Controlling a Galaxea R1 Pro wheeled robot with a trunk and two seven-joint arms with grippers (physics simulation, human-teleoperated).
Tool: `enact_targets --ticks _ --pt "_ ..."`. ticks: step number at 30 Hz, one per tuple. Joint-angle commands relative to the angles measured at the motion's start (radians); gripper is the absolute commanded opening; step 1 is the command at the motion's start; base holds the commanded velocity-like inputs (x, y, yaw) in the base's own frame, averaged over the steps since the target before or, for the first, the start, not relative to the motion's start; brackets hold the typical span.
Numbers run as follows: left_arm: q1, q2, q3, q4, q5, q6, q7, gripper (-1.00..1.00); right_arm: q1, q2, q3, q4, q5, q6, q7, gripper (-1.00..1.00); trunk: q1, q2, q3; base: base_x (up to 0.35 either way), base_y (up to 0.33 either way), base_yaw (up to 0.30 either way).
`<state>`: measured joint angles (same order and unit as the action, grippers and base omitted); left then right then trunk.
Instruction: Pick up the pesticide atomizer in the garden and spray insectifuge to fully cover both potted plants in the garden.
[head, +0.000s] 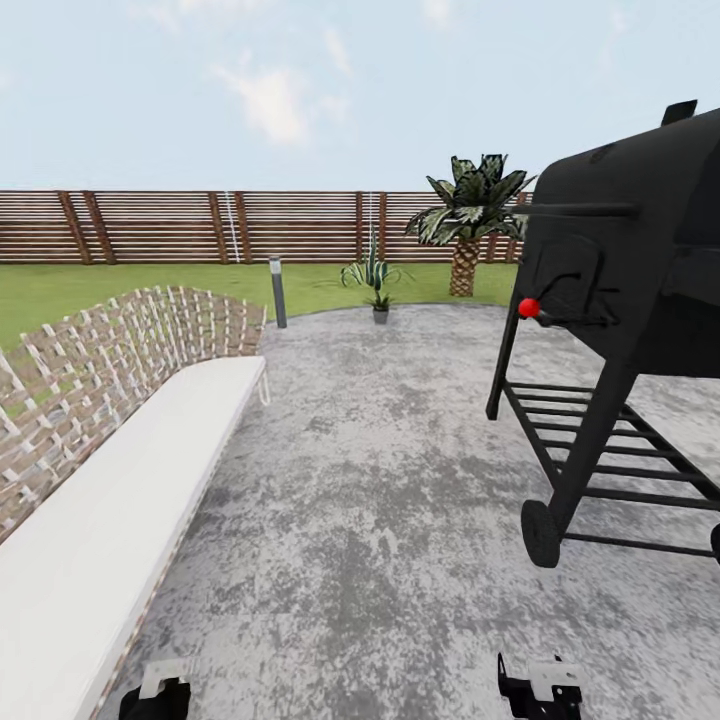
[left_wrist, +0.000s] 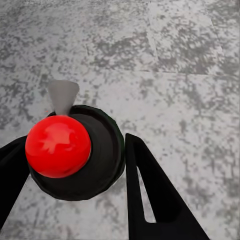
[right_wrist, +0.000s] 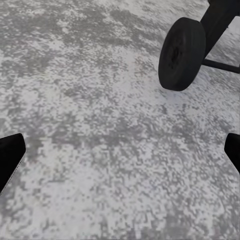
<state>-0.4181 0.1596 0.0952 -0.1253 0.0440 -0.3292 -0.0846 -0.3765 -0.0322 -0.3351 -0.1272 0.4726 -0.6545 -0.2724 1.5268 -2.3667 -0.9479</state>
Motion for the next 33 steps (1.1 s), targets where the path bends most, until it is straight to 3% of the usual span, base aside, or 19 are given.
enact_targets --ticks 1,33 --pt "-0.001 0.0 0.008 0.001 0.005 -0.002 -0.009 -1.0 -0.001 0.0 -0.004 0.001 0.011 -0.002 -0.007 1.0 0.0 0.0 -0.001 0.34 0.0 0.0" --pt "-0.001 0.0 0.008 0.001 0.004 -0.002 -0.009 -1.0 -0.001 0.0 -0.004 0.001 0.011 -0.002 -0.007 1.0 0.0 0.0 -0.001 0.34 0.0 0.0"
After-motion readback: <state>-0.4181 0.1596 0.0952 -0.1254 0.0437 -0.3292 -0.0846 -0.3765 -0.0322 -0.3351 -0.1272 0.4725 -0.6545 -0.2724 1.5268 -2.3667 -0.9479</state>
